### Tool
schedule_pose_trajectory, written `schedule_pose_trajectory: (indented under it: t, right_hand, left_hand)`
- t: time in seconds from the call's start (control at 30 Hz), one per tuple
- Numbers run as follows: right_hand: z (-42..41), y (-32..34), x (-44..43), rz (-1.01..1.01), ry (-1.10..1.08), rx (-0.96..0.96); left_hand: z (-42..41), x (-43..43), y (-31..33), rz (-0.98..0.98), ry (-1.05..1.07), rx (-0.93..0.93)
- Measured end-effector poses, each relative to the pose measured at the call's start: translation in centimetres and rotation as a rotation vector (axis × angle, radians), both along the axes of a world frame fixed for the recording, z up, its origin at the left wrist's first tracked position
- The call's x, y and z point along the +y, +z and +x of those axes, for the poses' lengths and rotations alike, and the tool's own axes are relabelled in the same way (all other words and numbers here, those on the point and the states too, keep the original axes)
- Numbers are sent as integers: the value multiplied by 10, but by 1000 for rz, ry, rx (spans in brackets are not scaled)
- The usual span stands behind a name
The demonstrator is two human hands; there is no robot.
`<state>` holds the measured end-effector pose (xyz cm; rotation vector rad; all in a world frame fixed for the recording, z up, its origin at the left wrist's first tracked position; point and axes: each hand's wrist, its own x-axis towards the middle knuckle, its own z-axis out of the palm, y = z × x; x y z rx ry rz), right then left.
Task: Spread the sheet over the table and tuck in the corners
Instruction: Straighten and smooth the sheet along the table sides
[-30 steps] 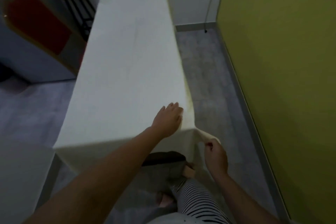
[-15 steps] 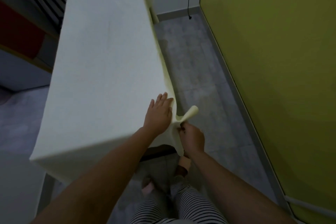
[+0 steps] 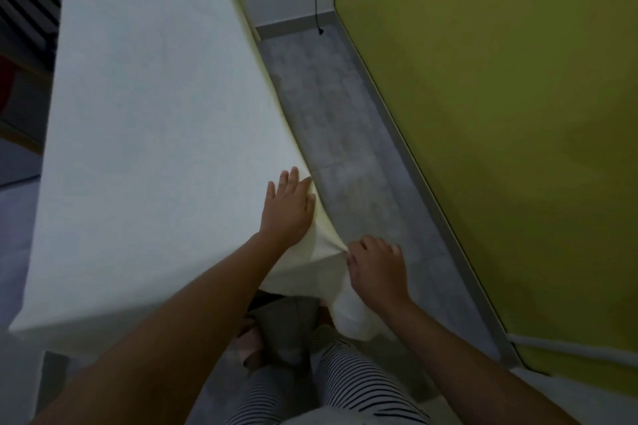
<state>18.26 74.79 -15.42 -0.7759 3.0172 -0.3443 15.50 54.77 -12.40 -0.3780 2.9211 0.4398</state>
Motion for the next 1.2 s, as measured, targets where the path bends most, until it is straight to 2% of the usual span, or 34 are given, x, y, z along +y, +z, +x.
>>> schedule_pose_trajectory:
  t: [0.23, 0.33, 0.43, 0.5, 0.63, 0.77, 0.9, 1.07, 1.2]
  right_hand:
    - [-12, -9, 29, 32, -142, 118]
    - [1, -26, 41, 58, -255, 84]
    - [23, -47, 25, 159, -267, -63]
    - [42, -58, -1, 172, -214, -185]
    - [71, -71, -46, 81, -172, -260]
    - [62, -65, -71, -71, -460, -339]
    - [27, -38, -105, -354, -614, -230]
    - [19, -23, -124, -345, -692, -150]
    - [25, -18, -121, -441, -792, -20]
  left_hand:
    - [-24, 20, -3, -52, -175, -167]
    - [-29, 42, 2, 63, -289, -188]
    - [-26, 49, 12, 170, -351, -43]
    - [-25, 38, 19, 170, -302, 67]
    - [-22, 9, 28, 134, -215, 31]
    - [-19, -5, 25, 97, -269, 23]
    - [-26, -18, 12, 75, -330, 4]
    - [-27, -33, -5, 16, -432, -3]
    - [-26, -22, -10, 32, -481, 11]
